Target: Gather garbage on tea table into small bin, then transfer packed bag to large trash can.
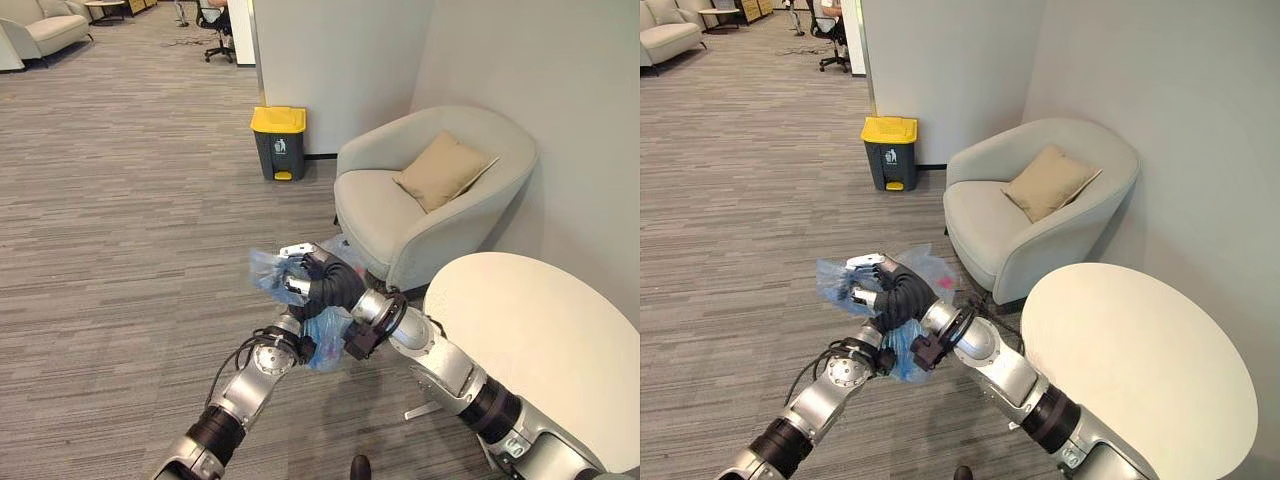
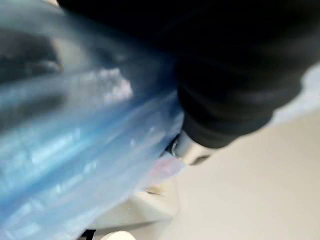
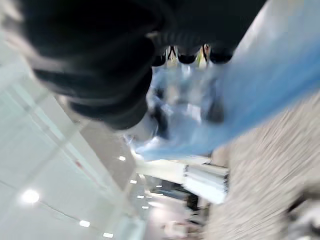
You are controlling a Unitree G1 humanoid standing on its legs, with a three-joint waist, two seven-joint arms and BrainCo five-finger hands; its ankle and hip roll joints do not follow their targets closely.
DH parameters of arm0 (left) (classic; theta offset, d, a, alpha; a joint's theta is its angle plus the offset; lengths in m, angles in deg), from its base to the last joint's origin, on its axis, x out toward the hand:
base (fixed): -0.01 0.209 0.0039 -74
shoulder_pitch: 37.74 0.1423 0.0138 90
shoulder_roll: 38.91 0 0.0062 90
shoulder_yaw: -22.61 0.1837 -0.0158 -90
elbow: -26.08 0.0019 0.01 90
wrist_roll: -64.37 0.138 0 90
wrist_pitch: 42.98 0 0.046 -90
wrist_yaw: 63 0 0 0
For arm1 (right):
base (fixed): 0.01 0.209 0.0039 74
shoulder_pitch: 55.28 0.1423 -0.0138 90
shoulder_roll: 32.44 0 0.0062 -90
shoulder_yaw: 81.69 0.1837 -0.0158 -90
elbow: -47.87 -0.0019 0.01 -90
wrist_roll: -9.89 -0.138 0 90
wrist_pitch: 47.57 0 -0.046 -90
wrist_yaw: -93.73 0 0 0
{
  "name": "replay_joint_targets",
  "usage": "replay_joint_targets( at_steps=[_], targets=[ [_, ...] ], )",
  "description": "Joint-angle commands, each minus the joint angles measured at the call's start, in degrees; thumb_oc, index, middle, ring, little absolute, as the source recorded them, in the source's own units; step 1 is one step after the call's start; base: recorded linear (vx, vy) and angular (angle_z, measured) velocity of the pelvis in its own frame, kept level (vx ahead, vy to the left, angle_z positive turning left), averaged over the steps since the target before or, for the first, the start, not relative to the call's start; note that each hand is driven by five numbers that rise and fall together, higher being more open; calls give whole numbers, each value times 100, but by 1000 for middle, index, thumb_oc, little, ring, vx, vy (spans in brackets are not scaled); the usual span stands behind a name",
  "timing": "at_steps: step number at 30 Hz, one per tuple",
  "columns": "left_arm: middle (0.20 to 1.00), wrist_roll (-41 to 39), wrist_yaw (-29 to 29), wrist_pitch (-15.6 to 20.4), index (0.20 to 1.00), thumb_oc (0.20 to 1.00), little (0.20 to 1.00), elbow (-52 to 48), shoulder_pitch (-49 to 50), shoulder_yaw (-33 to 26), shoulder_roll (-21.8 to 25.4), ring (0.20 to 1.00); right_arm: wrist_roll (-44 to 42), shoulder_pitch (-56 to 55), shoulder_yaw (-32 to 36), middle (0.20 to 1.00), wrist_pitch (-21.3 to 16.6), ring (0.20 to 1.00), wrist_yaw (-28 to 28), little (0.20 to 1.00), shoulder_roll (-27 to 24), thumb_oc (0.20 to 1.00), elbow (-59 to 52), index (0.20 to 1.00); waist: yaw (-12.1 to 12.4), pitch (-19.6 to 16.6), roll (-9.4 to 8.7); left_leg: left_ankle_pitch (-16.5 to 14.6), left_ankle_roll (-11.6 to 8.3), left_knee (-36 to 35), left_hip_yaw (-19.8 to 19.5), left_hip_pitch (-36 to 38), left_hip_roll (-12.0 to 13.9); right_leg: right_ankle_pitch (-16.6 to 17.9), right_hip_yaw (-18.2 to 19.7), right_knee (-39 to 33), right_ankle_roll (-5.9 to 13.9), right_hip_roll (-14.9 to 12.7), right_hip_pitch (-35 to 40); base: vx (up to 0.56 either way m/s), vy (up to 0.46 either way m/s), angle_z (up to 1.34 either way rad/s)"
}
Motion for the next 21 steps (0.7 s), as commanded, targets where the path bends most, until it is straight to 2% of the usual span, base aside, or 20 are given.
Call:
replay_joint_targets(
  at_steps=[1,2,3,5,8,10,14,16,18,21],
  targets=[
    [200,-215,34,557,200,200,200,-180,-366,-180,95,200,1185,158,451,1000,-366,1000,-78,1000,-35,1000,-432,1000,1,-14,-64,-278,-63,-14,-322,-226,-76,-1074,-240,217,601,-434,537,0,0,0],
    [200,-215,33,554,200,200,200,-186,-360,-182,95,200,1192,152,448,1000,-364,1000,-81,1000,-35,1000,-435,1000,-1,-17,-62,-278,-63,-14,-324,-226,-76,-1074,-242,217,601,-433,538,-3,-31,1],
    [200,-221,47,573,200,200,200,-267,-217,-304,157,200,1677,117,522,1000,-379,1000,-177,1000,-228,1000,-452,1000,6,-15,-61,-271,-66,-14,-326,-234,-77,-1073,-252,205,608,-435,548,0,0,0],
    [200,-219,54,581,200,200,200,-318,-122,-364,188,200,1891,82,571,1000,-396,1000,-235,1000,-317,1000,-493,1000,7,-20,-54,-267,-67,-14,-333,-234,-78,-1073,-255,197,609,-433,556,0,0,0],
    [200,-156,109,593,200,200,200,-415,249,-664,317,200,2786,-101,847,1000,-472,1000,-517,1000,-693,1000,-666,1000,14,-17,-35,-261,-68,-14,-354,-235,-73,-1079,-257,182,617,-430,577,0,0,0],
    [200,-142,119,581,200,200,200,-402,439,-804,344,200,3087,-276,1003,1000,-468,1000,-646,1000,-847,1000,-651,1000,7,-24,-24,-252,-69,-14,-350,-229,-65,-1082,-258,175,620,-425,593,0,0,0],
    [200,-120,34,515,200,200,200,-331,849,-1160,469,200,3179,-836,1442,1000,-394,1000,-672,1000,-1049,1000,-549,1000,3,-24,-5,-235,-75,-14,-347,-232,-55,-1075,-276,155,626,-426,605,-4,-3,1],
    [200,-197,-101,485,200,200,200,-202,1139,-1464,505,200,3086,-1464,1860,1000,-327,1000,-626,1000,-1150,1000,-321,1000,-23,-14,23,-215,-83,-14,-346,-247,-54,-1068,-299,144,633,-429,600,0,0,0],
    [200,-249,-159,470,200,200,200,-135,1242,-1572,515,200,3025,-1710,2020,1000,-291,1000,-592,1000,-1147,1000,-199,1000,-31,-18,31,-211,-86,-14,-344,-253,-54,-1064,-310,142,635,-431,597,-15,-11,7],
    [200,-411,-432,461,200,200,200,80,1659,-2010,607,200,2598,-2577,2659,1000,-171,1000,-470,1000,-1019,1000,417,1000,-64,18,69,-187,-93,-14,-343,-269,-59,-1072,-344,156,633,-433,587,-14,-12,0]
  ],
)
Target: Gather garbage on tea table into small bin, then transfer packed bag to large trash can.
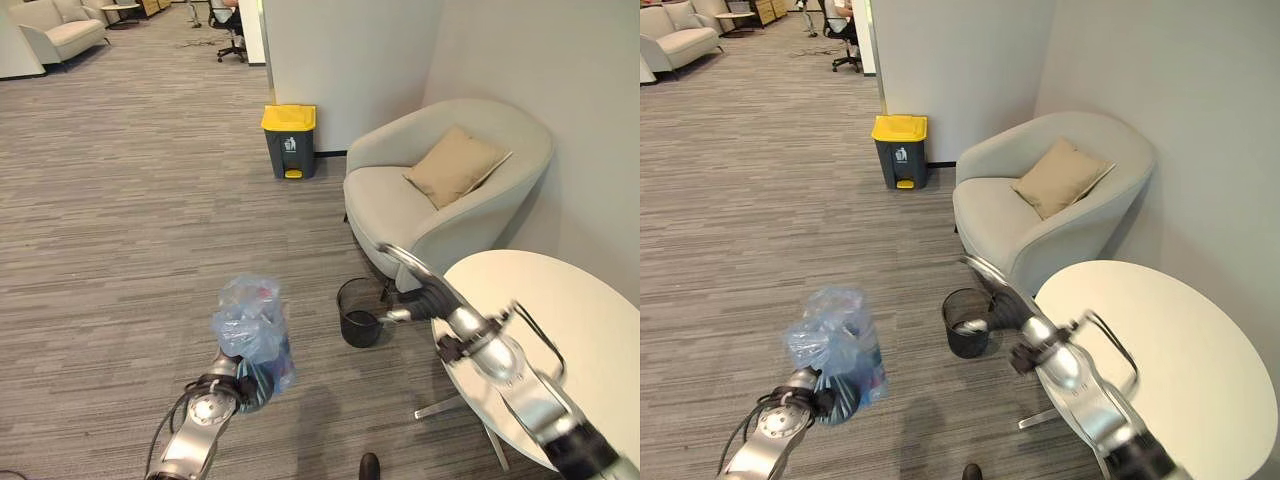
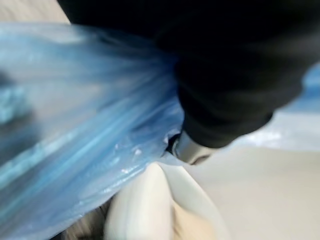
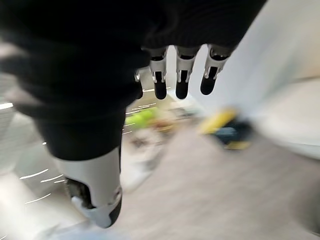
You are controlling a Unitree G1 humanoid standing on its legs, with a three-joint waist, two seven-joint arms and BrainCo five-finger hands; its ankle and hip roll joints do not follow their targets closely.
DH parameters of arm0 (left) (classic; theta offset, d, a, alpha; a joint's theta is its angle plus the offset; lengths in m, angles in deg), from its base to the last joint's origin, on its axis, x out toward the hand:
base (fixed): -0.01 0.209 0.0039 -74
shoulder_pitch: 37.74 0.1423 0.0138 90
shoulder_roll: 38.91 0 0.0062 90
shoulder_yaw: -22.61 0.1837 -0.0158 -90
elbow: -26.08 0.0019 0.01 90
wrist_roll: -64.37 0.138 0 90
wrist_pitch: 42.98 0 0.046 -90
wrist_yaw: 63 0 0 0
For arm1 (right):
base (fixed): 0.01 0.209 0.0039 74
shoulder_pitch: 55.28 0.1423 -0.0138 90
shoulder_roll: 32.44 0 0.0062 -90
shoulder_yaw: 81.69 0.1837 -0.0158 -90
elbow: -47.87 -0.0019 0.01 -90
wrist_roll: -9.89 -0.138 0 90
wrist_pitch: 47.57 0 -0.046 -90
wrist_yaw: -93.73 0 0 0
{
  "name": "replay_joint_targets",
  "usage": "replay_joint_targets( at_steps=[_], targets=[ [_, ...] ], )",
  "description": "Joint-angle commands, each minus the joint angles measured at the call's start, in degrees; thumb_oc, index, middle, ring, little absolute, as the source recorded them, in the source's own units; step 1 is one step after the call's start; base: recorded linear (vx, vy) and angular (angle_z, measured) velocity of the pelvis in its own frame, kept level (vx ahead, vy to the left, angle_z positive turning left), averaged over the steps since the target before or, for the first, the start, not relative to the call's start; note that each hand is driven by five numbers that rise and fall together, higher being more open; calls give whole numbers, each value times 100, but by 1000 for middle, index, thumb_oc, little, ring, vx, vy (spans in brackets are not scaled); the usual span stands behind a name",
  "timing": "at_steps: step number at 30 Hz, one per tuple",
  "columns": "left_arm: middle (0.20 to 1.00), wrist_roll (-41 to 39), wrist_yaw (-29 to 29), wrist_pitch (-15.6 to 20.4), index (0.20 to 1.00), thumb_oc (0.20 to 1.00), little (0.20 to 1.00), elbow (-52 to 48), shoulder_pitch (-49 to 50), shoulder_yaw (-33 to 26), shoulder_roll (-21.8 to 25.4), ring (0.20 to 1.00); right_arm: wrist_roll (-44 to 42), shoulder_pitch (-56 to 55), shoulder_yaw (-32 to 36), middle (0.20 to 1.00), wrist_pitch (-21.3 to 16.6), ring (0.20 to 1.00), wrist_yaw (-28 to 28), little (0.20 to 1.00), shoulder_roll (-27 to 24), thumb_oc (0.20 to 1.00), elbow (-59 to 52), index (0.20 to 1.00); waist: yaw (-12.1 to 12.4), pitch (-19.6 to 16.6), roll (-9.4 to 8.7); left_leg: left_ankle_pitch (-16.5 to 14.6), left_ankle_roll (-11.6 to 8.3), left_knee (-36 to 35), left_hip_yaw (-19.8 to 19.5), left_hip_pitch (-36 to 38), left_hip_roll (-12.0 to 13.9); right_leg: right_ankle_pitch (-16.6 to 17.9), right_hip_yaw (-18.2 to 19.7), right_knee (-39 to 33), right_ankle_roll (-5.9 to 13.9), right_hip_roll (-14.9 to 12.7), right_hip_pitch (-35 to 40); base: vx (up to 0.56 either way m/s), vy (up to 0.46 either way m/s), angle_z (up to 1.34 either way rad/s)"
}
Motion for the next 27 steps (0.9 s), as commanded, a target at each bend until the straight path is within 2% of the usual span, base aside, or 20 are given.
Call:
replay_joint_targets(
  at_steps=[1,4,7,12,16,18,19,20,22,26,27],
  targets=[
    [200,-289,-319,361,200,200,200,201,-144,-313,319,200,-560,-223,418,1000,-126,1000,67,1000,252,1000,207,1000,-68,-154,-173,-189,-98,-12,-315,-312,-78,-1026,-315,169,629,-433,528,0,0,0],
    [200,-356,-480,329,200,200,200,299,48,-496,334,200,-650,-484,656,1000,-71,1000,156,1000,313,1000,490,1000,-79,-144,-160,-182,-107,-12,-321,-315,-76,-1044,-337,179,622,-433,532,-13,-8,0],
    [200,-473,-724,271,200,200,200,709,486,-874,268,200,-723,-918,1030,1000,34,1000,244,1000,408,1000,1288,1000,-64,-84,-132,-176,-116,-11,-368,-296,-76,-1103,-360,219,588,-419,541,-18,-26,3],
    [200,-566,-799,203,200,200,200,993,729,-1067,136,200,-764,-1000,1173,1000,45,1000,216,1000,503,1000,1711,1000,-9,22,-131,-193,-107,118,-446,-333,-72,-1151,-357,261,550,-407,538,-24,-26,6],
    [200,-692,-791,186,200,200,200,1190,621,-1087,88,200,-849,-861,1285,1000,32,1000,48,1000,548,1000,2009,1000,142,455,-194,-266,-168,876,-550,-1074,-111,-1136,-588,369,512,-537,287,-197,-17,32],
    [200,-691,-746,205,200,200,200,1184,373,-985,142,200,-854,-780,1343,1000,42,1000,-128,1000,551,1000,2176,1000,144,584,-193,-279,-223,1190,-244,-1481,-40,-1118,-955,461,515,-691,62,-165,49,95],
    [200,-701,-731,225,200,200,200,1193,237,-922,166,200,-866,-762,1354,1000,65,1000,-227,1000,563,1000,2289,1000,104,631,-200,-376,-183,1418,236,-1571,105,-1123,-1203,509,518,-803,13,-43,144,111],
    [200,-695,-739,235,200,200,200,1184,213,-890,178,200,-867,-752,1335,1000,96,1000,-246,1000,603,1000,2373,1000,83,609,-188,-457,-125,1455,497,-1533,197,-1119,-1389,549,532,-861,-3,29,163,104],
    [200,-670,-739,230,200,200,200,1208,229,-873,184,200,-848,-751,1300,1000,122,1000,-284,1000,656,1000,2490,1000,92,572,-178,-627,-113,1393,452,-1430,200,-1234,-1416,610,607,-874,114,175,134,67],
    [200,-566,-706,203,200,200,200,1289,167,-841,257,200,-862,-676,1254,1000,174,1000,-342,1000,843,1000,2647,1000,130,572,-245,-708,4,1268,407,-1375,85,-1324,-1464,899,696,-1053,111,124,217,23],
    [200,-513,-695,201,200,200,200,1190,138,-856,380,200,-929,-621,1218,1000,160,1000,-336,1000,995,1000,2694,1000,156,624,-277,-773,113,1195,397,-1296,-11,-1353,-1439,1570,783,-1248,-115,81,254,19]
  ],
)
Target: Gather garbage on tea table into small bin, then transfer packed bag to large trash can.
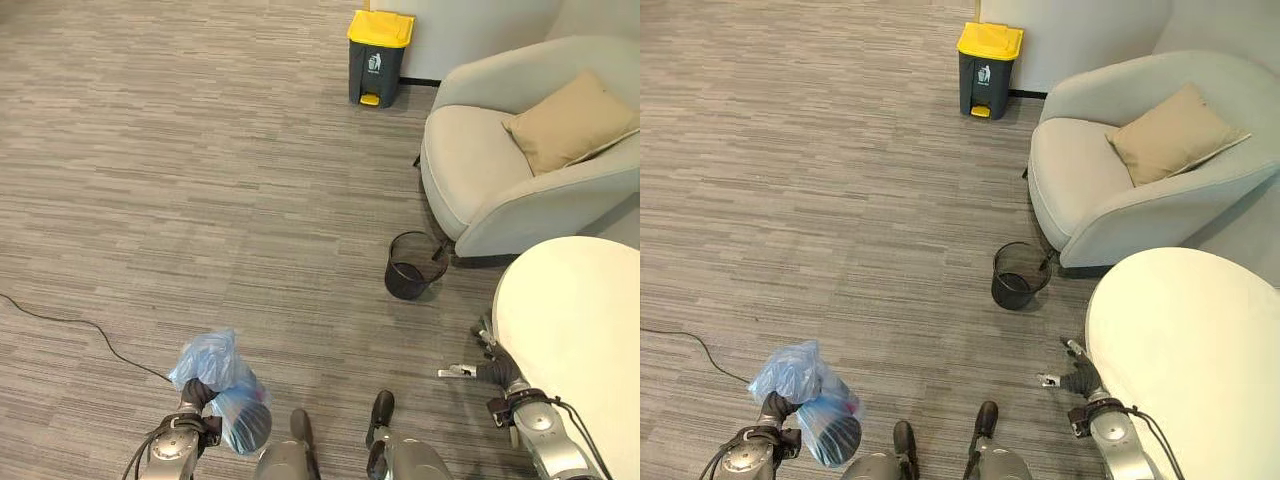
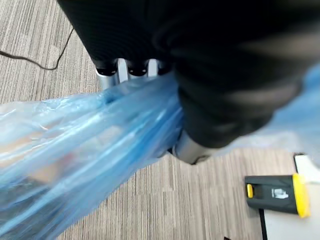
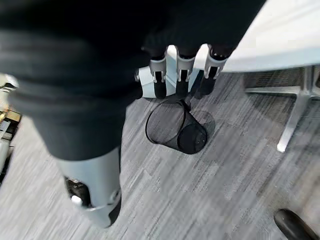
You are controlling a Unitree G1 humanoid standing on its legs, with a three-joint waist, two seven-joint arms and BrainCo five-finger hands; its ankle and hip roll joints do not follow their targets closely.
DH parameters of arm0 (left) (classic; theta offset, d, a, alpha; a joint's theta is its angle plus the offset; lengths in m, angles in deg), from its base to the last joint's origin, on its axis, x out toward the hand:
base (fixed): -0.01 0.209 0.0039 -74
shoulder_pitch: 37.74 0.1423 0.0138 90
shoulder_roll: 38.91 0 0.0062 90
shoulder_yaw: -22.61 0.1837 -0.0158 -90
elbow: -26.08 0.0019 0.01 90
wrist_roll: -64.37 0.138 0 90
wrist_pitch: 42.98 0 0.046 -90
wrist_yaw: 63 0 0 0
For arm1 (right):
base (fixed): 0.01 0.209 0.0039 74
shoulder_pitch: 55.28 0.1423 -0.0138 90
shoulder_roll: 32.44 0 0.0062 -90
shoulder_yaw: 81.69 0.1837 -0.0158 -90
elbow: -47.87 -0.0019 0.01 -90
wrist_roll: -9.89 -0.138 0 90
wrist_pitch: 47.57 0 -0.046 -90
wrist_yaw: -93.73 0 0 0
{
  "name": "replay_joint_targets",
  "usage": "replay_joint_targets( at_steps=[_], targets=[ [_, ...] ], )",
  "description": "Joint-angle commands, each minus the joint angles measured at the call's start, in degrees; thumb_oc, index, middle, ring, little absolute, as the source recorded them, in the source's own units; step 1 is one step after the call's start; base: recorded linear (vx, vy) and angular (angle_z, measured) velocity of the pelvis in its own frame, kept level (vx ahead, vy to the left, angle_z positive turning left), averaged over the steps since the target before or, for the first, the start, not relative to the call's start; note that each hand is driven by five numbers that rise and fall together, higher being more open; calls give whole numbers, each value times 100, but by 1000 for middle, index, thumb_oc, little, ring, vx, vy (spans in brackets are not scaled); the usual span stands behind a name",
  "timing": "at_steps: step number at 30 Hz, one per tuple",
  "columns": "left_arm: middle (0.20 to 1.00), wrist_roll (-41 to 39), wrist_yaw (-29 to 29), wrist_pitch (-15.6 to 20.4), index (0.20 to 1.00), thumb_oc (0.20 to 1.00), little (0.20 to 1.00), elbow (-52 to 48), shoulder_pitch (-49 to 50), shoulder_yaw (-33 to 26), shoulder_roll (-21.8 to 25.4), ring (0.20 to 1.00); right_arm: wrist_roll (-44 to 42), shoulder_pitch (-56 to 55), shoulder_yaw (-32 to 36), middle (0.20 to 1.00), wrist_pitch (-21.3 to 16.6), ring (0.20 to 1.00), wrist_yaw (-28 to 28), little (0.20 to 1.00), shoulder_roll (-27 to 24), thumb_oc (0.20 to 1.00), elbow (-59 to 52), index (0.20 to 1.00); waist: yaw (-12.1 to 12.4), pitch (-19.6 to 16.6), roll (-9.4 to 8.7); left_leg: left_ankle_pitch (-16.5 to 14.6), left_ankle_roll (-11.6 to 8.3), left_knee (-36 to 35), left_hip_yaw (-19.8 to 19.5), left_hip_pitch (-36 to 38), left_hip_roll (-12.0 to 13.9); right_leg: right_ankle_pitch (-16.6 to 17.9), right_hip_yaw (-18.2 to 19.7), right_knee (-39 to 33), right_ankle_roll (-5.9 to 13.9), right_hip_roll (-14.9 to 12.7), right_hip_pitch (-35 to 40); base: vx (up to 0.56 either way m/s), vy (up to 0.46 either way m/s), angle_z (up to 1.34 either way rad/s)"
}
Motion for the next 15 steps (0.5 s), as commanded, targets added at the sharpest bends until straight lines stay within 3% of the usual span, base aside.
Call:
replay_joint_targets(
  at_steps=[1,3,6,8,15],
  targets=[
    [200,16,98,288,200,200,200,-262,-190,-157,482,200,-316,169,-39,1000,-176,1000,-153,1000,87,1000,-8,1000,-6,-222,-25,-397,-83,405,-243,-402,-42,-840,57,1270,502,-363,111,112,279,20],
    [200,27,82,279,200,200,200,-299,-213,-140,535,200,-331,144,-38,1000,-168,1000,-152,1000,121,1000,-39,1000,-69,-164,-16,-418,-61,345,-399,-335,-109,-848,417,1424,486,-176,-148,72,95,23],
    [200,11,63,279,200,200,200,-337,-214,-125,547,200,-395,153,-48,1000,-182,1000,-156,1000,107,1000,-58,1000,-105,-111,7,-480,-20,323,-521,-263,-167,-781,635,1328,449,-43,-353,139,48,40],
    [200,27,38,272,200,200,200,-322,-210,-110,540,200,-408,182,-64,1000,-181,1000,-151,1000,43,1000,-78,1000,-175,-31,20,-617,57,243,-723,-54,-290,-589,878,1114,433,120,-705,252,53,9],
    [200,78,32,253,200,200,200,-228,-293,-35,412,200,-348,216,-113,1000,-165,1000,-163,1000,-3,1000,-98,1000,-304,42,6,-1022,60,267,-1096,444,-555,-65,761,499,591,135,-1328,268,-15,27]
  ],
)
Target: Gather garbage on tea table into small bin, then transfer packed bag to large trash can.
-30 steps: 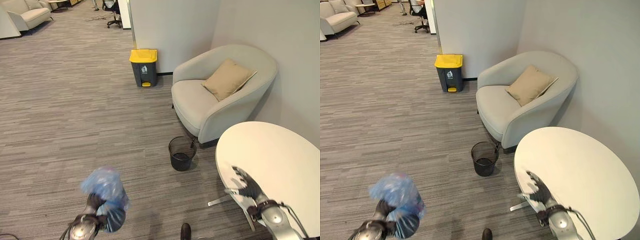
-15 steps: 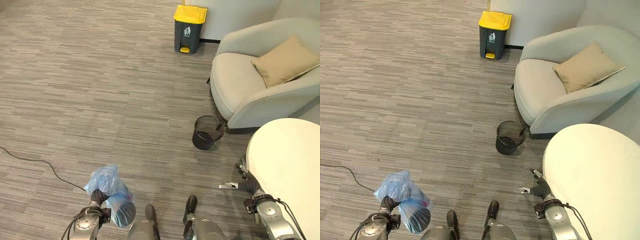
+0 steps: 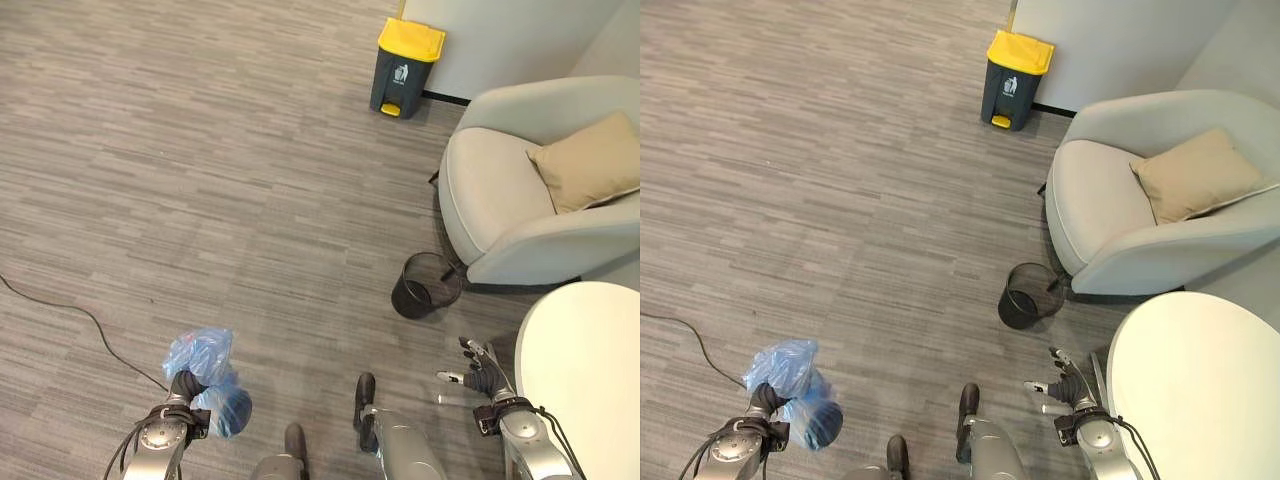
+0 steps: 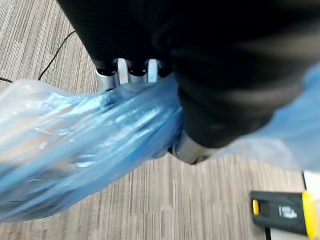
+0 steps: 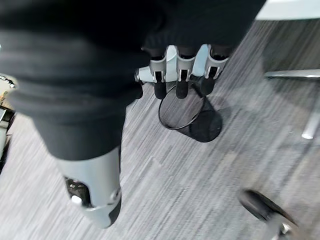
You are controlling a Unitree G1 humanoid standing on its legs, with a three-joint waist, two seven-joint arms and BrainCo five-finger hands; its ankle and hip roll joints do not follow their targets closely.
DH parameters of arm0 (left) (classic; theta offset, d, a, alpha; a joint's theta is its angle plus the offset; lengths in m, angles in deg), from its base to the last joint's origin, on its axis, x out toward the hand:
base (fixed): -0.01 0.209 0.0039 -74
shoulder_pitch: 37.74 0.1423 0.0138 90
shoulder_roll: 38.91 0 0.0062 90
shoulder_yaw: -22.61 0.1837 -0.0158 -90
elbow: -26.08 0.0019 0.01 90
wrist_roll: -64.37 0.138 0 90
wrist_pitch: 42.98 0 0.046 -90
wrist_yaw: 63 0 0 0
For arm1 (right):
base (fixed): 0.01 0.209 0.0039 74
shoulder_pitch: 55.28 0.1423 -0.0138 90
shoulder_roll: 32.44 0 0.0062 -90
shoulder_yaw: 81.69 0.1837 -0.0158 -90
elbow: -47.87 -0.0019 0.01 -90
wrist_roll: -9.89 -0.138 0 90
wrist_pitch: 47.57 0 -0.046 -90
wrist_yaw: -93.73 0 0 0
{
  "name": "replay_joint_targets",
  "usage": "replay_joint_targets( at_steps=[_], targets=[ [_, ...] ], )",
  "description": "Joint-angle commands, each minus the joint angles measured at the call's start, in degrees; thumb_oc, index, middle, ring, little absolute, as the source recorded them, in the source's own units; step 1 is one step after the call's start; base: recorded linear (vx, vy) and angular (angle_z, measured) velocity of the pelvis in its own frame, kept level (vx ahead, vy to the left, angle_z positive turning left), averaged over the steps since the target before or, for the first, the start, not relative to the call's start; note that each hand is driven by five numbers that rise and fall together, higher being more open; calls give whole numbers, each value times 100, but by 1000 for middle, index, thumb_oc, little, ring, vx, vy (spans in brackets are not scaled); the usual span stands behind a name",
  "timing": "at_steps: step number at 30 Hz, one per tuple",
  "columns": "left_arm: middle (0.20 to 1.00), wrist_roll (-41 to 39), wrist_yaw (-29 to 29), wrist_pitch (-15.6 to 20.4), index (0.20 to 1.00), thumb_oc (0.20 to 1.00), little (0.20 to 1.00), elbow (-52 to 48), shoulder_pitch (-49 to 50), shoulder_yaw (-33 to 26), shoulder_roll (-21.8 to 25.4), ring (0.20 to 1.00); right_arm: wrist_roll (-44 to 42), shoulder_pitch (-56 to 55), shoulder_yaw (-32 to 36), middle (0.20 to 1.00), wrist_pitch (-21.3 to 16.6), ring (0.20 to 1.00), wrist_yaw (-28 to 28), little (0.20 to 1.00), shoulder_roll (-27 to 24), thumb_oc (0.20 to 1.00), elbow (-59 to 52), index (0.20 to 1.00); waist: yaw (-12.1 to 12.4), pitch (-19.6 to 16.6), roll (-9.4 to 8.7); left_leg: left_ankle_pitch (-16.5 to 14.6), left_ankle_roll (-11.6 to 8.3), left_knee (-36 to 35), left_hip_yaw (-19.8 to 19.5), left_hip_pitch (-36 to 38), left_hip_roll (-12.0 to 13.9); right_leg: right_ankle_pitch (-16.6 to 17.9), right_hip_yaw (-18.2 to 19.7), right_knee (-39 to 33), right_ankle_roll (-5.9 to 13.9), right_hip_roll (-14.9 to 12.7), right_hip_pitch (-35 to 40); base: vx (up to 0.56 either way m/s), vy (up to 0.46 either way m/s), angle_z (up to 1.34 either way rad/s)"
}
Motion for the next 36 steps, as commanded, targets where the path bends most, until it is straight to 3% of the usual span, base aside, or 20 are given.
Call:
replay_joint_targets(
  at_steps=[1,3,5,7,9,10,13,14,20,23,27,31,33,36],
  targets=[
    [200,64,46,275,200,200,200,-484,-126,-44,187,200,-117,83,97,1000,-152,1000,-167,1000,-154,1000,-218,1000,-72,47,65,-756,-157,505,-458,-123,-234,111,-187,95,294,26,83,333,-98,39],
    [200,135,10,295,200,200,200,-512,-109,-9,182,200,-123,-11,129,1000,-171,1000,-153,1000,-156,1000,-245,1000,-123,-57,32,-929,-242,527,-562,38,-251,123,-147,-65,259,20,253,393,-161,69],
    [200,118,-5,286,200,200,200,-545,-64,30,130,200,-64,-91,140,1000,-180,1000,-163,1000,-211,1000,-228,1000,-206,-212,101,-1118,-464,845,-571,124,-19,23,-109,39,145,84,436,434,-245,54],
    [200,91,-47,285,200,200,200,-559,-53,77,101,200,-132,-115,162,1000,-209,1000,-184,1000,-274,1000,-201,1000,-267,-303,105,-779,-683,1762,-408,-119,318,-107,-194,-82,-2,238,821,310,-232,49],
    [200,66,-28,300,200,200,200,-509,-79,90,67,200,-151,-90,142,1000,-219,1000,-209,1000,-297,1000,-135,1000,-283,-347,94,-543,-745,1980,-368,-211,382,-169,-221,-155,-73,296,939,231,-150,9],
    [200,-2,-16,292,200,200,200,-475,-176,150,50,200,-174,-22,101,1000,-191,1000,-219,1000,-350,1000,-83,1000,-263,-320,35,-391,-680,2171,-289,-549,464,-339,-202,-224,-148,294,1118,262,-127,-11],
    [200,12,-6,306,200,200,200,-453,-257,222,49,200,-197,46,96,1000,-205,1000,-241,1000,-403,1000,-76,1000,-202,-279,-28,-608,-577,1812,-293,-924,411,-467,-98,-265,-133,268,1281,189,-32,-11],
    [200,27,-9,310,200,200,200,-471,-270,242,60,200,-203,54,105,1000,-210,1000,-253,1000,-417,1000,-81,1000,-190,-263,-48,-551,-585,1698,-308,-1084,383,-484,-71,-275,-128,251,1315,151,6,-37],
    [200,44,28,280,200,200,200,-491,-360,309,114,200,-243,65,125,1000,-200,1000,-372,1000,-373,1000,48,1000,34,-117,16,557,-763,911,-425,-2050,342,-712,110,-441,-194,461,1762,167,55,-7],
    [200,46,60,271,200,200,200,-504,-333,310,123,200,-230,87,89,1000,-186,1000,-430,1000,-317,1000,133,1000,169,-84,22,833,-793,683,-613,-2313,295,-858,295,-443,-203,542,1980,260,148,-18],
    [200,104,-26,250,200,200,200,-559,-197,248,177,200,-113,73,109,1000,-148,1000,-363,1000,-216,1000,143,1000,208,-209,-8,688,-672,721,-714,-2126,234,-1028,493,-349,-93,398,2222,307,212,-46],
    [200,95,-12,241,200,200,200,-583,-212,124,340,200,-58,195,33,1000,-142,1000,-309,1000,-104,1000,162,1000,304,-267,-125,405,-470,912,-499,-2015,185,-1059,690,86,64,176,2118,257,226,-43],
    [200,109,19,229,200,200,200,-599,-249,58,452,200,-43,293,44,1000,-131,1000,-305,1000,-48,1000,125,1000,308,-243,-131,237,-341,911,-401,-1821,185,-895,663,783,164,102,1800,169,140,-36],
    [200,104,51,236,200,200,200,-577,-278,51,486,200,-63,329,18,1000,-118,1000,-292,1000,-44,1000,84,1000,264,-203,-129,133,-287,804,-307,-1566,171,-690,592,1039,159,85,1429,206,110,-20]
  ],
)
